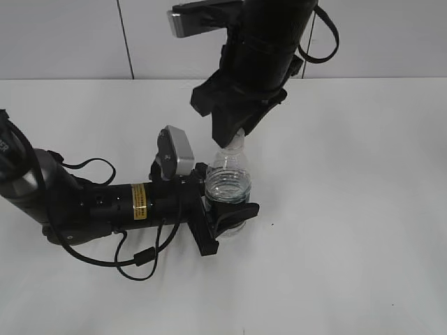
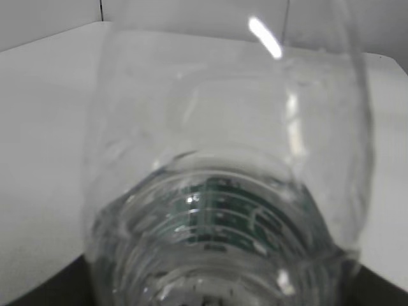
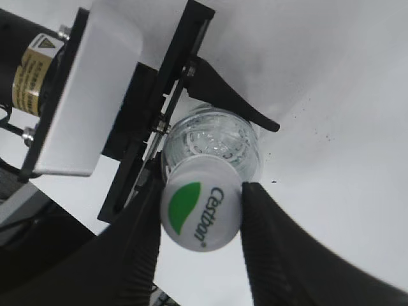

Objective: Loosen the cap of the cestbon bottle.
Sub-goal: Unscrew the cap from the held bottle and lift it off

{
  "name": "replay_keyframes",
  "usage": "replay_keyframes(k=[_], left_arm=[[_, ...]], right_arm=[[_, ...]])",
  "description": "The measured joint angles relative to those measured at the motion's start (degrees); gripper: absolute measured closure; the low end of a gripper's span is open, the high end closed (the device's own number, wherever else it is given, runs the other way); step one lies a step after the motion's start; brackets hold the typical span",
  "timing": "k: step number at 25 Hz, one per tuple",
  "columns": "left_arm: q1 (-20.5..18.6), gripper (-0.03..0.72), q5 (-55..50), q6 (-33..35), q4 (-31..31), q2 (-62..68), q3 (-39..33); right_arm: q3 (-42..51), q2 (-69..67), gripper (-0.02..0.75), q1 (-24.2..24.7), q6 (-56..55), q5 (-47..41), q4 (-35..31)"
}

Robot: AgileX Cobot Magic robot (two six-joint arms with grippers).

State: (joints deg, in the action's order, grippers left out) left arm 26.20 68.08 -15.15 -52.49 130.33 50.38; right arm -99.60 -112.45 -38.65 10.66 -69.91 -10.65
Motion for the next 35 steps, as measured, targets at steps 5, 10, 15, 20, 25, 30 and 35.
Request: replay_keyframes(k=[5, 10, 15, 20, 25, 30, 35], left_arm=[[0.0, 0.287, 0.1, 0.2, 0.0, 0.0, 0.0], [0.0, 0.287, 0.1, 0.4, 0.0, 0.0, 0.0], [0.0, 0.287, 0.1, 0.6, -0.1, 0.0, 0.0], [0.0, 0.287, 0.1, 0.7, -0.1, 0.0, 0.0], [0.0, 0.287, 0.1, 0.7, -0.1, 0.0, 0.0], [0.0, 0.287, 0.1, 0.7, -0.1, 0.0, 0.0], [0.0, 0.287, 0.1, 0.5, 0.0, 0.0, 0.0]], right_arm=[[0.0, 0.2, 0.442, 0.0, 14.4, 0.0, -0.4], [0.1, 0.2, 0.443, 0.0, 26.1, 0.0, -0.4], [0.1, 0.4, 0.443, 0.0, 45.4, 0.0, -0.5], [0.1, 0.5, 0.444, 0.0, 66.8, 0.0, -0.5], [0.1, 0.7, 0.444, 0.0, 81.4, 0.0, -0.5], [0.0, 0.7, 0.444, 0.0, 91.9, 0.0, -0.2], [0.0, 0.9, 0.445, -0.9, 97.0, 0.2, 2.2]])
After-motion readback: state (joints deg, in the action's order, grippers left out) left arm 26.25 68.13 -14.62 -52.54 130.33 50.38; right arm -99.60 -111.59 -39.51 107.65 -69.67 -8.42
